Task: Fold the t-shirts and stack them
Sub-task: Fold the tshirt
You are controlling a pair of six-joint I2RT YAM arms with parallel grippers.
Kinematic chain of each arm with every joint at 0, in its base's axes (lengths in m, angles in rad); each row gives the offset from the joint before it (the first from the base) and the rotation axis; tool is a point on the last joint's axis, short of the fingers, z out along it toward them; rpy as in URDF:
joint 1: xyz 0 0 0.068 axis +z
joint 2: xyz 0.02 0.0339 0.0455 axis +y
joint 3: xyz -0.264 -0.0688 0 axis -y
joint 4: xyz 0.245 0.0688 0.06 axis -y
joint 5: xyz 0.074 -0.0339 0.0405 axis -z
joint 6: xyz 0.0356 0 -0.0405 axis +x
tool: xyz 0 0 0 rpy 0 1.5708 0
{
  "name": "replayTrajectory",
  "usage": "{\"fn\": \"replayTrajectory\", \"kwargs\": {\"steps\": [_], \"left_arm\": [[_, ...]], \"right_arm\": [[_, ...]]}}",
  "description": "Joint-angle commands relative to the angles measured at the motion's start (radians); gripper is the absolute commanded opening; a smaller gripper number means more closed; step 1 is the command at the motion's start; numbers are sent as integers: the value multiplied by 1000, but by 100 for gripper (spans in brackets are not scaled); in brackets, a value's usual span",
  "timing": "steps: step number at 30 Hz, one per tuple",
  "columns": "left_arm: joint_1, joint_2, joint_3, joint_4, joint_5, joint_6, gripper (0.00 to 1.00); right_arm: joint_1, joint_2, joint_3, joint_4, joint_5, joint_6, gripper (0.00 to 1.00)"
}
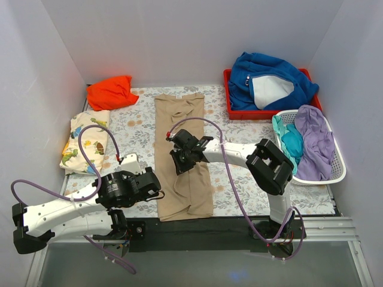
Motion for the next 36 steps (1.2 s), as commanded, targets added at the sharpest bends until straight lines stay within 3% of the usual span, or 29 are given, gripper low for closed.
{"fn": "replayTrajectory", "kwargs": {"steps": [1, 3, 12, 13, 15, 16, 17, 18, 22, 25, 28, 30, 36], "left_arm": [[4, 3, -11, -9, -42, -217, 79], [4, 6, -15, -3, -39, -211, 79], [4, 15, -21, -5, -36, -199, 79], [4, 15, -24, 1, -33, -187, 79], [4, 26, -27, 8, -29, -181, 79], [5, 30, -25, 11, -26, -178, 79], [4, 35, -24, 14, -26, -161, 79], [4, 42, -18, 23, -23, -152, 79], [4, 84, 8, 34, -36, -128, 79], [5, 128, 22, 96, -21, -50, 80], [5, 182, -4, 129, 86, -13, 85], [7, 207, -43, 173, 188, -9, 85], [5, 51, -217, 322, 410, -32, 90]], "right_arm": [[3, -33, 27, -29, 78, -12, 12], [3, -53, 23, -38, 87, -18, 1], [3, -113, -62, -74, 196, -31, 1], [3, -110, -62, -77, 208, -37, 8], [3, -104, -62, -95, 227, -44, 9], [3, -106, -61, -94, 225, -50, 21], [3, -104, -58, -98, 227, -55, 46], [3, -106, -49, -110, 231, -57, 51], [-6, -159, -55, -124, 335, -61, 54], [-61, -218, -61, -155, 315, -81, 56], [-105, -300, -99, -187, 310, -87, 56], [-114, -385, -179, -193, 307, -87, 62], [-137, -575, -394, -195, 143, -9, 65]]}}
